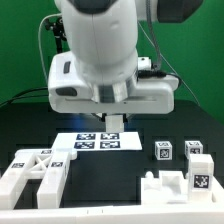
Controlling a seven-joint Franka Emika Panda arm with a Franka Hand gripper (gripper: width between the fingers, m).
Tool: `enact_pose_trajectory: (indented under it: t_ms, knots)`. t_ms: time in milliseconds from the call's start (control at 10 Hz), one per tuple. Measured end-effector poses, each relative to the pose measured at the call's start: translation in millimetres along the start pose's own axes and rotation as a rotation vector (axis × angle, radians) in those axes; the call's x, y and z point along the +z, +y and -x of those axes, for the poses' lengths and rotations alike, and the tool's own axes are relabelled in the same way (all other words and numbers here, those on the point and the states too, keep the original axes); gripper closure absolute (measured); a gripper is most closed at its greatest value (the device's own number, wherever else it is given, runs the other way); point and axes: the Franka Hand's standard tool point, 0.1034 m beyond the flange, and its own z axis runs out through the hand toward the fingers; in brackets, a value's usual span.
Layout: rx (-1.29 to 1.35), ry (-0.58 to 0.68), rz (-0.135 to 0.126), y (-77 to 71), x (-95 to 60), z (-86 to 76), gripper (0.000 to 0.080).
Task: Assemble chair
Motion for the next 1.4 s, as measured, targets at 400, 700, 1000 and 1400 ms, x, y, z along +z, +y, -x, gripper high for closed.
enact_pose_trajectory:
  t_ms: [400, 700, 1000, 1400]
  knots:
    - [-0.088, 0.451, -0.060, -58.1, -82.1, -30.5, 0.0514]
    - [-0.095, 0.687, -0.049, -56.3, -84.5, -32.7, 0.0514]
    - [-0.095, 0.929, -0.040, -49.9, -91.0, -54.5, 0.0514]
    - [-0.084, 1.254, 0.038, -46.3, -91.9, -85.1, 0.0514]
